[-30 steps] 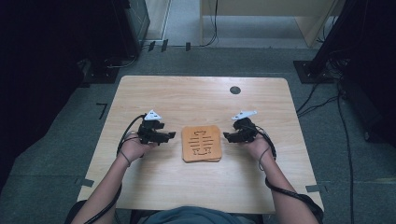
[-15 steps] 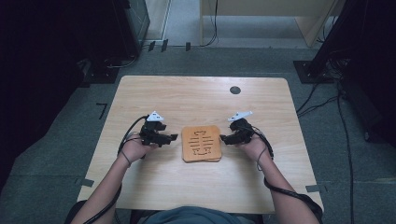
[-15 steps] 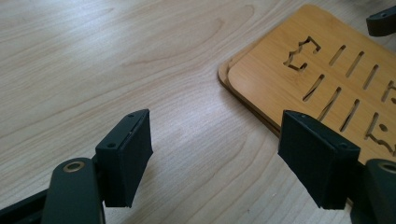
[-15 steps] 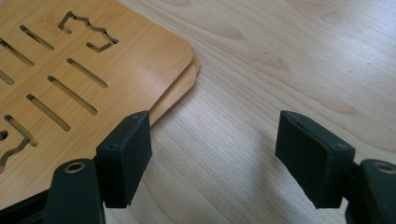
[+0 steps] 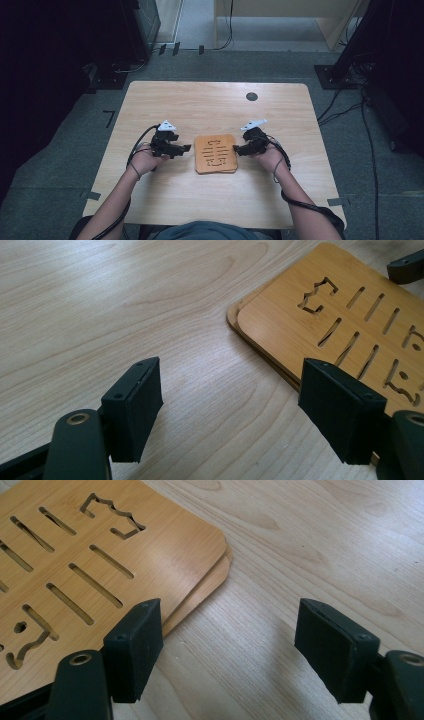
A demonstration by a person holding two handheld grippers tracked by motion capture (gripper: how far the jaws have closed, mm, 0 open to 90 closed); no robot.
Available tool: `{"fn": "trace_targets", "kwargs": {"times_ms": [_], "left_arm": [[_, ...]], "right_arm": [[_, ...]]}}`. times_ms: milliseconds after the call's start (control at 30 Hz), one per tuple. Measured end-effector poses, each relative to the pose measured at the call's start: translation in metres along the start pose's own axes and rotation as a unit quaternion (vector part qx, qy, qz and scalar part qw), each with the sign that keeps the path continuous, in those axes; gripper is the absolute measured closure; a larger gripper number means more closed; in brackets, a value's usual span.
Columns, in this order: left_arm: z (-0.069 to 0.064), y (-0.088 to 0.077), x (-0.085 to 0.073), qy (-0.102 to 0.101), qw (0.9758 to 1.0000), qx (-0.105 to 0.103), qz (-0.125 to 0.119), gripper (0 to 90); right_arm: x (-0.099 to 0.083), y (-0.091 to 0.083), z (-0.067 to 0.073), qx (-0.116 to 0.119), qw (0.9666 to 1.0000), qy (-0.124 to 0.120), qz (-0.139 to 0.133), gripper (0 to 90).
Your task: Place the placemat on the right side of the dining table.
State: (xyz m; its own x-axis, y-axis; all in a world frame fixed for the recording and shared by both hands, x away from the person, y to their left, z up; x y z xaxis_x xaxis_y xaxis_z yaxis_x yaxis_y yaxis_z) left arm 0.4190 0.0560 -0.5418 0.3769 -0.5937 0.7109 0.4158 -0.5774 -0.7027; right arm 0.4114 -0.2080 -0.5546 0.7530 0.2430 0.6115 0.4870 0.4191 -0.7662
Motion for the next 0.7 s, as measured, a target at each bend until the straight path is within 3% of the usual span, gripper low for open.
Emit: {"fn": "trace_targets", "kwargs": {"times_ms": [600,700], "left_arm": [[-0.002,-0.004,-0.004,-0.013,0.9999,0.001,0.003,24.3],[-0.003,-0.005,-0.004,-0.014,0.9999,0.002,0.002,24.3]], "right_arm": [[0.008,0.005,0.011,0.012,0.9998,-0.014,-0.001,26.1],[0.011,0.003,0.009,0.004,0.9999,-0.012,-0.006,26.7]]}}
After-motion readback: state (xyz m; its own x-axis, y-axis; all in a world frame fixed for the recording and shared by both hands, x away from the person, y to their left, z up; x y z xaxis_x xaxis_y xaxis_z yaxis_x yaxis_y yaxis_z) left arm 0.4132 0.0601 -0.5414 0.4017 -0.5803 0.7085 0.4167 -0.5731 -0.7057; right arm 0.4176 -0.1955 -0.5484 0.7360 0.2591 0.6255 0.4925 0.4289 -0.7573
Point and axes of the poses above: each handheld gripper's, and its own axes: y roughly forward along the jaws, x roughly out of its top, z roughly to its left, the point moved 7 cm from there along y, roughly forward along the jaws, and after that the axes turned 15 degrees about y, right-handed, at the moved point
